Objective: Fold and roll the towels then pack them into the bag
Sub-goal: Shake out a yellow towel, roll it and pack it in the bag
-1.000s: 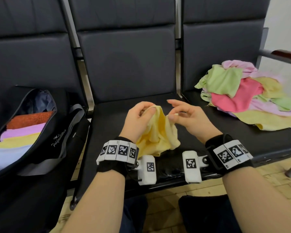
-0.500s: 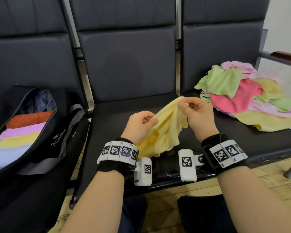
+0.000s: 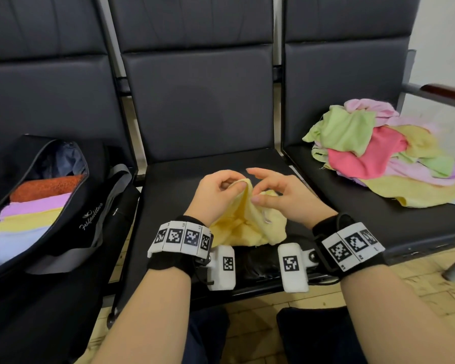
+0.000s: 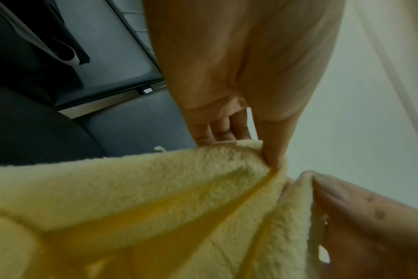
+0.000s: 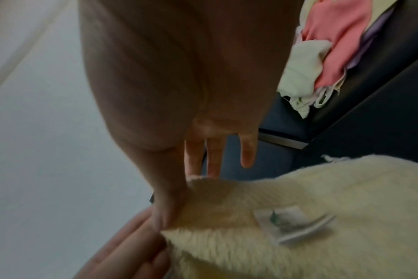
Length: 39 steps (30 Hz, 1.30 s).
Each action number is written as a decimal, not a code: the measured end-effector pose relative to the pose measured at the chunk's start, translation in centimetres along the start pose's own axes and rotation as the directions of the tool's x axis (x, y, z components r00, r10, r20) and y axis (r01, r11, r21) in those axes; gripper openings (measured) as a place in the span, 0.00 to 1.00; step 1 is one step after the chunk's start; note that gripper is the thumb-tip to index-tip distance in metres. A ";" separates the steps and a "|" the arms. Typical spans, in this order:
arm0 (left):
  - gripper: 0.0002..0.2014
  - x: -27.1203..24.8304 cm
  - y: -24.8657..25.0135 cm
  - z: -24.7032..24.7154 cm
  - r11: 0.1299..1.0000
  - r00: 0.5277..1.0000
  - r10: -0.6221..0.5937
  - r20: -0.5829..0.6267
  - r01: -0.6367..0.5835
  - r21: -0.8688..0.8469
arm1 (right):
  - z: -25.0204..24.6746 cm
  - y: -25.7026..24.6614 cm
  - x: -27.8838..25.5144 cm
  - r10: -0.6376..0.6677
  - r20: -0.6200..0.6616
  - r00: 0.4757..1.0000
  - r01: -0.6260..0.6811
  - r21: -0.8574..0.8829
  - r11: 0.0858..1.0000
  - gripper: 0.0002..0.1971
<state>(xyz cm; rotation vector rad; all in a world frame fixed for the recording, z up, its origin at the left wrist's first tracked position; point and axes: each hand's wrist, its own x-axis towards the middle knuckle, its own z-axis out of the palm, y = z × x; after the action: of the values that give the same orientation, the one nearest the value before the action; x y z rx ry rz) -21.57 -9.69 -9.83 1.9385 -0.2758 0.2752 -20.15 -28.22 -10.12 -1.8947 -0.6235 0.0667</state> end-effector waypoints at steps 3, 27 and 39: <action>0.10 -0.1 0.1 0.3 1.000 1.000 0.019 0.013 -0.019 -0.008 | 0.5 -0.1 -0.1 -0.045 0.033 0.998 0.047 -0.084 0.995 0.04; 0.02 0.3 -0.5 -1.6 0.990 0.983 -0.134 -0.129 0.129 -0.049 | -3.6 1.6 -0.1 0.116 -0.749 0.653 -0.292 -0.108 0.950 0.04; 0.02 0.3 0.2 -0.8 0.912 0.933 -0.254 -0.253 0.145 -0.383 | 0.0 -1.5 -0.1 0.242 -0.168 0.956 -0.156 0.408 0.900 0.10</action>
<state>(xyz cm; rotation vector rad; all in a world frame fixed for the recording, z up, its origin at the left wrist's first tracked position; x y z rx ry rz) -21.37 -9.07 -9.29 1.5211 0.0743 0.3492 -20.82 -27.88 -8.88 -1.5420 -0.2401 0.1087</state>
